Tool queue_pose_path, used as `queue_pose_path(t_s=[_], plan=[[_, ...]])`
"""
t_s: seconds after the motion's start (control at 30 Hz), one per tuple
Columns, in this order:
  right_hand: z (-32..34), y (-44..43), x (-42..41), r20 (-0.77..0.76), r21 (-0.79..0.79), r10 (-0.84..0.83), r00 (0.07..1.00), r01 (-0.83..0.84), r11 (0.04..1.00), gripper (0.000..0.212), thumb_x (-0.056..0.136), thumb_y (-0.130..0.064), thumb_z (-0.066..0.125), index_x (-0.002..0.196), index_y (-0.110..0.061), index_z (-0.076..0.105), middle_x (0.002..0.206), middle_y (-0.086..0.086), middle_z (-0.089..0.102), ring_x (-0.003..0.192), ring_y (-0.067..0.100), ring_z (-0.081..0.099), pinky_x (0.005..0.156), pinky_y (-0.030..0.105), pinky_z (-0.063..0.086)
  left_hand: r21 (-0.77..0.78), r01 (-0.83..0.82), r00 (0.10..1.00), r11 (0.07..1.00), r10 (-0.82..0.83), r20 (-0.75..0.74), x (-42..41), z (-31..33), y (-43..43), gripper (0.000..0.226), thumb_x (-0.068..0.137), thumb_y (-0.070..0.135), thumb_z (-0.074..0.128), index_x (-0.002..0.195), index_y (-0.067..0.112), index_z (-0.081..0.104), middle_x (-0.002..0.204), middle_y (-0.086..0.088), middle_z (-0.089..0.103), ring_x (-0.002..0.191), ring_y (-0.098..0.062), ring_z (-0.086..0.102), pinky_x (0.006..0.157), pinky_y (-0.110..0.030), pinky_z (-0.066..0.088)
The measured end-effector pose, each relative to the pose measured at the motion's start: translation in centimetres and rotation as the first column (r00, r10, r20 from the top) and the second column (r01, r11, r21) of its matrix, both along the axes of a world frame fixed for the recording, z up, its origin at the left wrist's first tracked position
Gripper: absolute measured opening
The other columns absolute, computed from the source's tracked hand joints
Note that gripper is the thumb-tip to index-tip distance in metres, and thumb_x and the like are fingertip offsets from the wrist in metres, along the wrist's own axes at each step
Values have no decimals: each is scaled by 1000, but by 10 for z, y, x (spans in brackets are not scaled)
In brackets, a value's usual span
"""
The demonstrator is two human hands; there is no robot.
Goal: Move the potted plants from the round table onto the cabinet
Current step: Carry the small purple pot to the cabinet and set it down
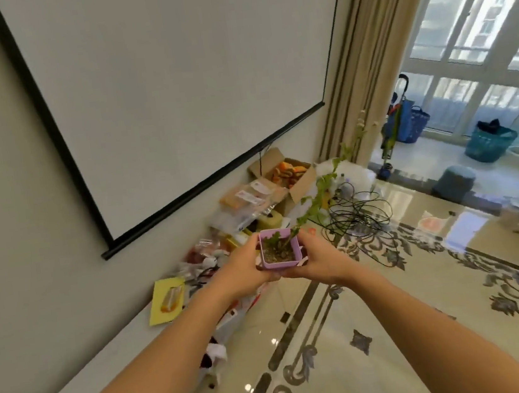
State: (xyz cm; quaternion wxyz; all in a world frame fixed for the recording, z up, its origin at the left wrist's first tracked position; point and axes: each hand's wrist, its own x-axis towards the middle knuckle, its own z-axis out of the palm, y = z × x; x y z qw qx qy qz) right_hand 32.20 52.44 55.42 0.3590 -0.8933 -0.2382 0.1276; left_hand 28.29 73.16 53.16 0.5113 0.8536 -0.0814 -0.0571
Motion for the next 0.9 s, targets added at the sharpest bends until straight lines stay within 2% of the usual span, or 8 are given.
queue_pose_path(t_s=[0.07,0.2,0.3,0.37,0.5,0.63,0.8,0.9], plan=[[-7,37,25,-11,-9,96,995,-96,995,63,71,-46,84,125,-37,52,112,-18,64,101,-3,62,85,19,53,2,-103,995,995,103,-4,4,-4,33,74,55,53,83,112,70,40,109,37,60,103,15,58,81,-11,51],[-24,121,74,-35,-7,308,951,-308,951,62,68,-52,81,119,-34,51,106,-21,62,95,-7,62,79,14,51,7,-353,934,936,353,-63,12,-24,97,74,61,43,86,119,58,43,120,20,63,112,-3,62,92,-34,57],[-41,173,98,-38,7,425,905,-425,905,66,68,-49,82,122,-29,51,103,-20,62,92,-6,62,76,13,50,24,-493,866,870,493,-86,8,-33,130,71,65,40,86,123,45,45,121,13,65,112,-7,63,94,-39,57],[-53,208,105,-37,8,504,863,-504,864,67,69,-46,82,125,-26,51,106,-18,63,93,-2,62,77,16,49,27,-574,814,818,574,-91,-2,-39,149,71,69,33,86,125,45,44,126,12,62,116,-10,61,96,-39,55],[-78,271,93,-42,25,635,771,-635,772,65,73,-42,82,127,-29,50,111,-13,65,94,2,63,76,19,54,54,-706,698,706,707,-111,-35,-53,181,72,76,24,85,131,39,41,132,9,56,115,-13,61,94,-34,55],[-97,322,68,-71,49,718,693,-716,696,65,74,-41,82,129,-31,49,113,-14,62,89,0,61,68,10,46,57,-814,569,578,813,-127,-70,-66,208,71,78,18,84,130,39,41,129,11,54,113,-9,59,79,-14,52],[-120,376,38,-118,68,772,625,-770,634,66,76,-35,83,131,-30,46,120,-8,62,97,10,63,80,26,56,63,-884,451,463,880,-148,-106,-87,243,70,77,22,85,129,41,42,125,14,56,107,-1,58,79,-20,53],[-133,408,22,-145,49,789,597,-793,608,67,77,-33,83,132,-30,44,124,-5,62,99,14,64,83,30,57,46,-904,410,424,894,-179,-123,-103,267,68,77,22,84,128,40,43,125,14,58,111,-5,59,87,-31,57]])
